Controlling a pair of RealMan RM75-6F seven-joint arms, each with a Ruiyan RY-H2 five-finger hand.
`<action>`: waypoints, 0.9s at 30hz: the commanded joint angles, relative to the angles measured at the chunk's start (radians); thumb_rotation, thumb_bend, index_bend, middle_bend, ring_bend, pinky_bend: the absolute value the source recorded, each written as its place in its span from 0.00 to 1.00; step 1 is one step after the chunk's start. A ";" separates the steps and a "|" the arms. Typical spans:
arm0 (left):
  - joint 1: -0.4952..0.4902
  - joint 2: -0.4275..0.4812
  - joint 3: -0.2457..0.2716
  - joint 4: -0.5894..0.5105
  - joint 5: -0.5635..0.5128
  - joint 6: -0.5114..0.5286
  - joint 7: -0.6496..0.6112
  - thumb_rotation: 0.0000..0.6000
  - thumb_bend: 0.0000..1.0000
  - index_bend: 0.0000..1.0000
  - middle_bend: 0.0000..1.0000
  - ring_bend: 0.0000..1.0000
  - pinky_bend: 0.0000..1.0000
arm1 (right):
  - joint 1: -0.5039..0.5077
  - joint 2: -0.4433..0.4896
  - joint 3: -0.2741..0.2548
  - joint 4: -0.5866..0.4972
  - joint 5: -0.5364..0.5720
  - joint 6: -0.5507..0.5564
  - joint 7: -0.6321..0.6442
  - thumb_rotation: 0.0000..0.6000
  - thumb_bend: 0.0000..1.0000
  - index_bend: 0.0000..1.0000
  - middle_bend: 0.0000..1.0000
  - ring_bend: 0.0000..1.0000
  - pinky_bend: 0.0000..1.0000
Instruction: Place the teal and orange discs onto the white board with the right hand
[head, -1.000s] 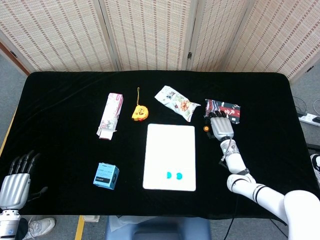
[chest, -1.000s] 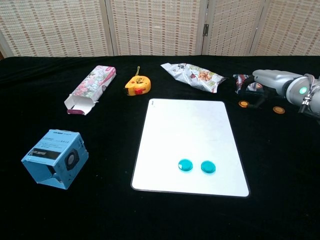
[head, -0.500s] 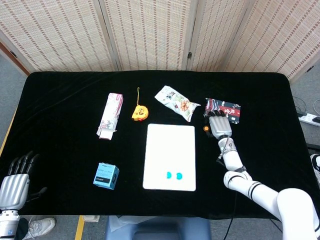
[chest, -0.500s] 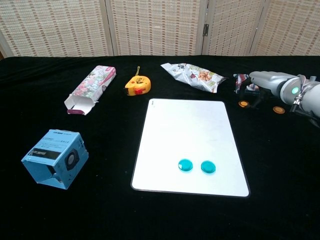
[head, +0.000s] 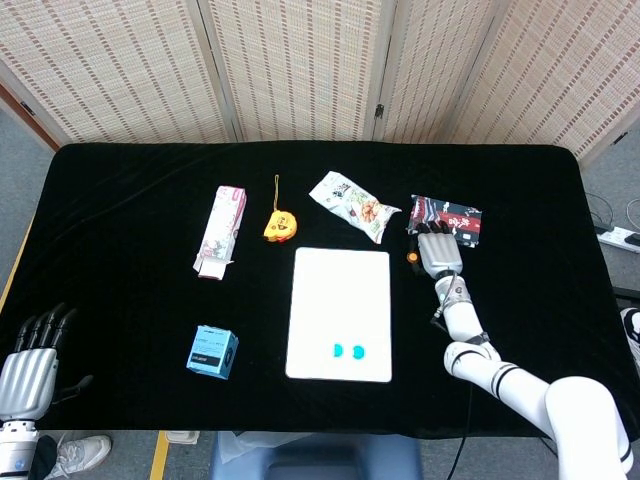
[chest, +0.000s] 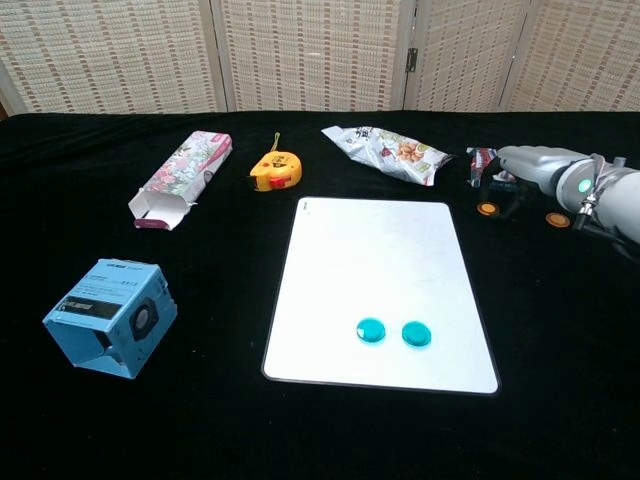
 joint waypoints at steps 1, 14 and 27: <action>-0.001 0.000 0.000 0.001 -0.001 -0.002 -0.001 1.00 0.19 0.02 0.00 0.01 0.00 | -0.001 0.003 0.002 -0.004 -0.010 0.004 0.009 1.00 0.44 0.51 0.21 0.08 0.00; -0.005 -0.002 -0.002 -0.001 0.002 -0.003 0.000 1.00 0.19 0.01 0.00 0.01 0.00 | -0.035 0.169 -0.012 -0.388 -0.178 0.104 0.070 1.00 0.44 0.52 0.21 0.08 0.00; 0.003 0.000 0.003 0.003 0.000 0.003 -0.009 1.00 0.19 0.01 0.00 0.01 0.00 | 0.016 0.105 -0.086 -0.518 -0.282 0.112 0.005 1.00 0.44 0.52 0.20 0.08 0.00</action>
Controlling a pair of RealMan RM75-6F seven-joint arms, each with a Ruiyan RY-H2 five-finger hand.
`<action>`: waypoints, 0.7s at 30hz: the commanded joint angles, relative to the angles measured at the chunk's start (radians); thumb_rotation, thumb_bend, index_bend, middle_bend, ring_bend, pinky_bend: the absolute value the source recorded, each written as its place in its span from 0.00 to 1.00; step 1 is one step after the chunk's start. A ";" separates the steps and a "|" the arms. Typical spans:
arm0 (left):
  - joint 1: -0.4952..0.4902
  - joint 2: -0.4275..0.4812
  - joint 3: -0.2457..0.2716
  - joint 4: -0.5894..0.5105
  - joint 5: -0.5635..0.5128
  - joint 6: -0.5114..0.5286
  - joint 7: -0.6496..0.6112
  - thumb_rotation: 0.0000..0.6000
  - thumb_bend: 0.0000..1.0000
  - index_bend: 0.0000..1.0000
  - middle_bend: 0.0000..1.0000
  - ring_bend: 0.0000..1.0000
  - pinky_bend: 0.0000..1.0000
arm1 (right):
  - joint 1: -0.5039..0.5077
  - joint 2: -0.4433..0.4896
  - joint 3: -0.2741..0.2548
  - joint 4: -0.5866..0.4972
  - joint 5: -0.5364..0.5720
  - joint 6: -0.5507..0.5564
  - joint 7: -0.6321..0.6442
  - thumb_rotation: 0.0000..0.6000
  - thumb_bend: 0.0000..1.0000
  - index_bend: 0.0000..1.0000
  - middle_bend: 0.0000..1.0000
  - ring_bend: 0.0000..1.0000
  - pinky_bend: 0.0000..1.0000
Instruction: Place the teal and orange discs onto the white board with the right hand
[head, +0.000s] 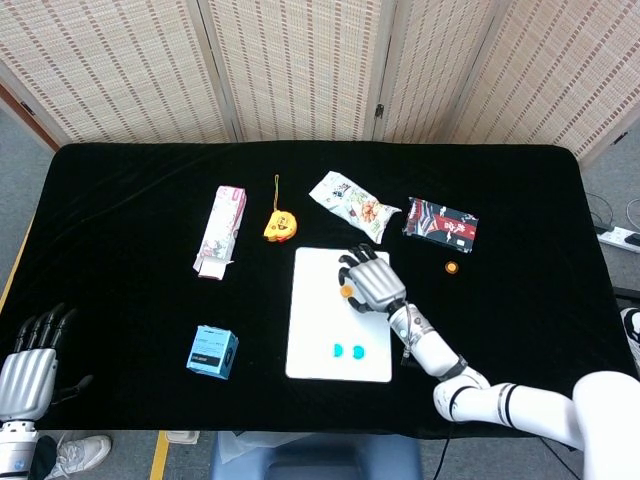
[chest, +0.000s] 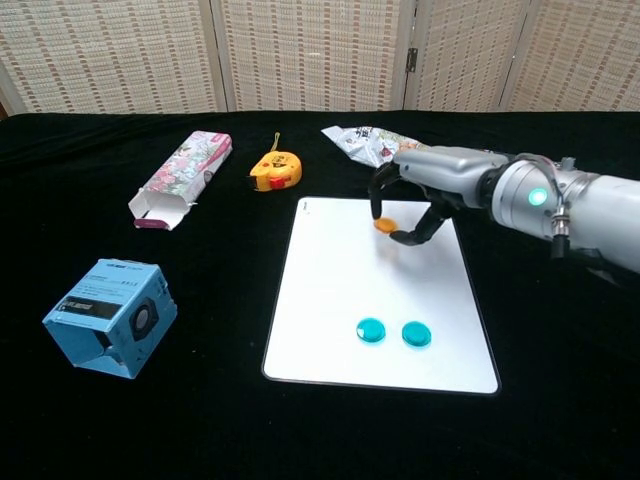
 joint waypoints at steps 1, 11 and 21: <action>0.001 -0.001 0.001 0.002 0.001 0.000 -0.002 1.00 0.19 0.01 0.00 0.01 0.00 | 0.016 -0.032 -0.021 0.007 -0.020 0.000 -0.022 1.00 0.44 0.52 0.20 0.08 0.00; 0.004 -0.005 0.002 0.015 -0.001 0.000 -0.014 1.00 0.19 0.01 0.00 0.01 0.00 | 0.039 -0.086 -0.033 0.063 -0.002 -0.007 -0.053 1.00 0.44 0.48 0.19 0.07 0.00; 0.002 -0.010 0.001 0.023 0.002 -0.002 -0.021 1.00 0.19 0.01 0.00 0.01 0.00 | 0.034 -0.068 -0.043 0.046 -0.001 0.006 -0.058 1.00 0.44 0.19 0.16 0.05 0.00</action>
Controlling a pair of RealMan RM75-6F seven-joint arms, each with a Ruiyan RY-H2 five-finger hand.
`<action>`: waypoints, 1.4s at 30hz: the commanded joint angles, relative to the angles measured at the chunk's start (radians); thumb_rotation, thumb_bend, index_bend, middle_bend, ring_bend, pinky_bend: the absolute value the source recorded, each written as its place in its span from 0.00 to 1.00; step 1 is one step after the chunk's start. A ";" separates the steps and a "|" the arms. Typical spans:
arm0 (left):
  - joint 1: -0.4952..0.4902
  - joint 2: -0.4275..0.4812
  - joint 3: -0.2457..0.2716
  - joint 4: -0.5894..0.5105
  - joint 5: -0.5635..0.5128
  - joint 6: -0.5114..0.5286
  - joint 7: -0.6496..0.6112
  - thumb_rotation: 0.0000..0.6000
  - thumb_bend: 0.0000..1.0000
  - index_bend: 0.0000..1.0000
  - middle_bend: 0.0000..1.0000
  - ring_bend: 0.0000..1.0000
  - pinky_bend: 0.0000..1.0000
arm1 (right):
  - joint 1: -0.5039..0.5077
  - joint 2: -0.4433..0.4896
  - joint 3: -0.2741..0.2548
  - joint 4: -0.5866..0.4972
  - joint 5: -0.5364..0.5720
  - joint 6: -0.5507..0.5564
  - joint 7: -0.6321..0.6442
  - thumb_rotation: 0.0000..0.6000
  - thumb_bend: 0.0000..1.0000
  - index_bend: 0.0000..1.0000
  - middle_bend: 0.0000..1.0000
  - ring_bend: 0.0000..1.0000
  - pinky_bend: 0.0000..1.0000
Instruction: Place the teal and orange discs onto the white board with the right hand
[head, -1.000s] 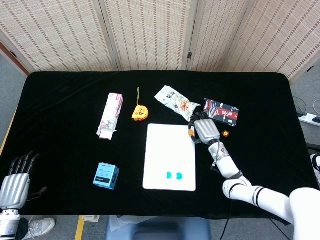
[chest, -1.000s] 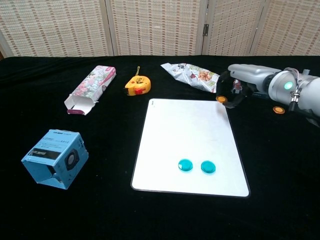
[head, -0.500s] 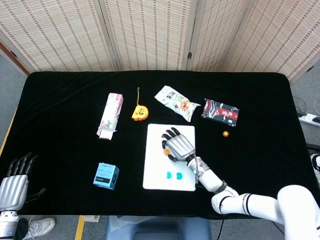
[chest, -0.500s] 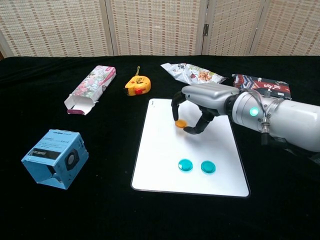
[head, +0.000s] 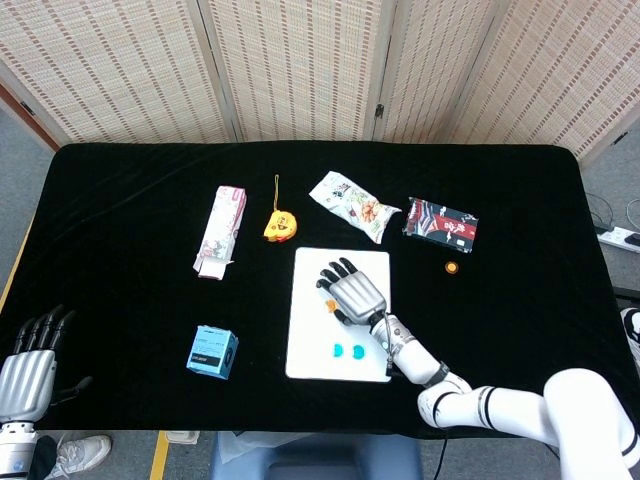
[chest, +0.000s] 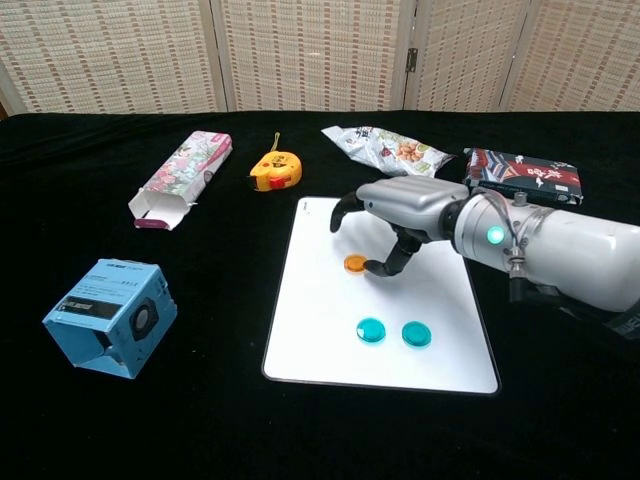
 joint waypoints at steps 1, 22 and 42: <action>0.000 0.000 0.000 0.001 0.001 0.000 -0.002 1.00 0.19 0.01 0.00 0.01 0.00 | -0.011 0.014 0.000 -0.014 -0.001 0.017 0.007 1.00 0.44 0.18 0.16 0.05 0.00; -0.005 -0.008 0.001 0.008 0.023 0.004 -0.017 1.00 0.19 0.01 0.00 0.01 0.00 | -0.228 0.201 -0.019 0.087 0.103 0.122 0.137 1.00 0.44 0.37 0.16 0.06 0.00; -0.007 0.000 0.000 -0.010 0.014 -0.002 0.005 1.00 0.19 0.01 0.00 0.01 0.00 | -0.214 0.095 0.011 0.347 0.123 -0.002 0.171 1.00 0.45 0.38 0.17 0.06 0.00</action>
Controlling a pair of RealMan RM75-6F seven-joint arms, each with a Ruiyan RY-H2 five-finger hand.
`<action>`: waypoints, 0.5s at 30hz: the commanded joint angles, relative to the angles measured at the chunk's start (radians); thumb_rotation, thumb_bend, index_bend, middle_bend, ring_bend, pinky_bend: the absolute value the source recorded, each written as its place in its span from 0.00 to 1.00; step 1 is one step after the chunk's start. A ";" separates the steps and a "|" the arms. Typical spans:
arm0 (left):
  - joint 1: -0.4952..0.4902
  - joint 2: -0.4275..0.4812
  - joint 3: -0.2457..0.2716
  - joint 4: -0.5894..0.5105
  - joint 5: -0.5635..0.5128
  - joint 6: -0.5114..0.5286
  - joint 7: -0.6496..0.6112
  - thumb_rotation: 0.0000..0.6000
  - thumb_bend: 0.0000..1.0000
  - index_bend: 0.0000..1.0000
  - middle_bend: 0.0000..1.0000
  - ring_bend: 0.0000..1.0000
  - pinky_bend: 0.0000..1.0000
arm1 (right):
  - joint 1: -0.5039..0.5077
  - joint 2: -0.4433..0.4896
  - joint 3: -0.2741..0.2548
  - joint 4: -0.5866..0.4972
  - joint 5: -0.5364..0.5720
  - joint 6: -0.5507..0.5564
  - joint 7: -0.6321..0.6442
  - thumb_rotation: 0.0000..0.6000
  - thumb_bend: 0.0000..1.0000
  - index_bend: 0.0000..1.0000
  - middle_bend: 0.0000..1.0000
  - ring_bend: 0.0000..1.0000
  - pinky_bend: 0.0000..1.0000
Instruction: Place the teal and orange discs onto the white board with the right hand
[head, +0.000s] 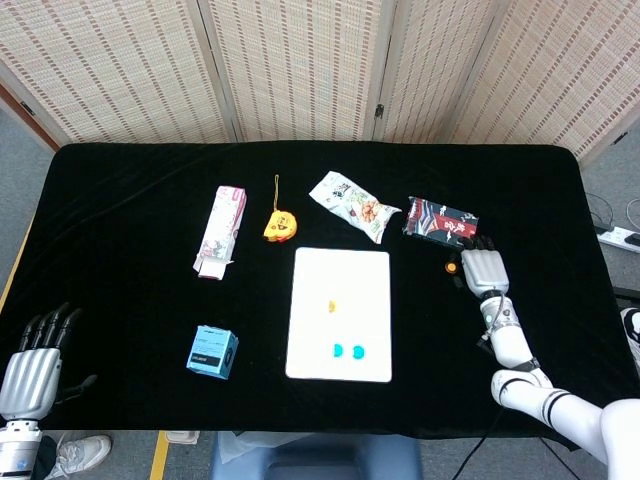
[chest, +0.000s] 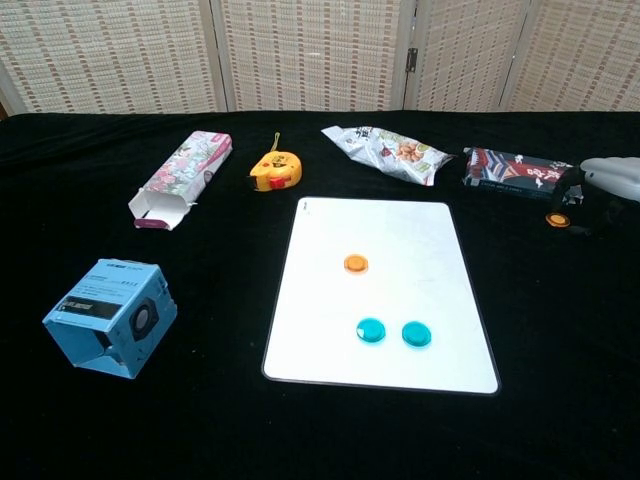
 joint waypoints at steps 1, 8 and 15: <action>0.000 0.000 0.000 0.000 -0.001 -0.001 0.001 1.00 0.19 0.01 0.00 0.01 0.00 | 0.003 -0.010 0.006 0.016 -0.002 -0.009 0.002 1.00 0.45 0.38 0.17 0.06 0.00; -0.001 -0.001 0.000 0.002 -0.002 -0.003 0.000 1.00 0.19 0.01 0.00 0.01 0.00 | 0.008 -0.023 0.016 0.036 -0.010 -0.018 -0.003 1.00 0.45 0.39 0.17 0.06 0.00; 0.001 -0.001 0.001 0.007 -0.005 -0.003 -0.005 1.00 0.19 0.01 0.00 0.01 0.00 | 0.008 -0.040 0.023 0.063 -0.003 -0.031 -0.014 1.00 0.45 0.43 0.17 0.06 0.00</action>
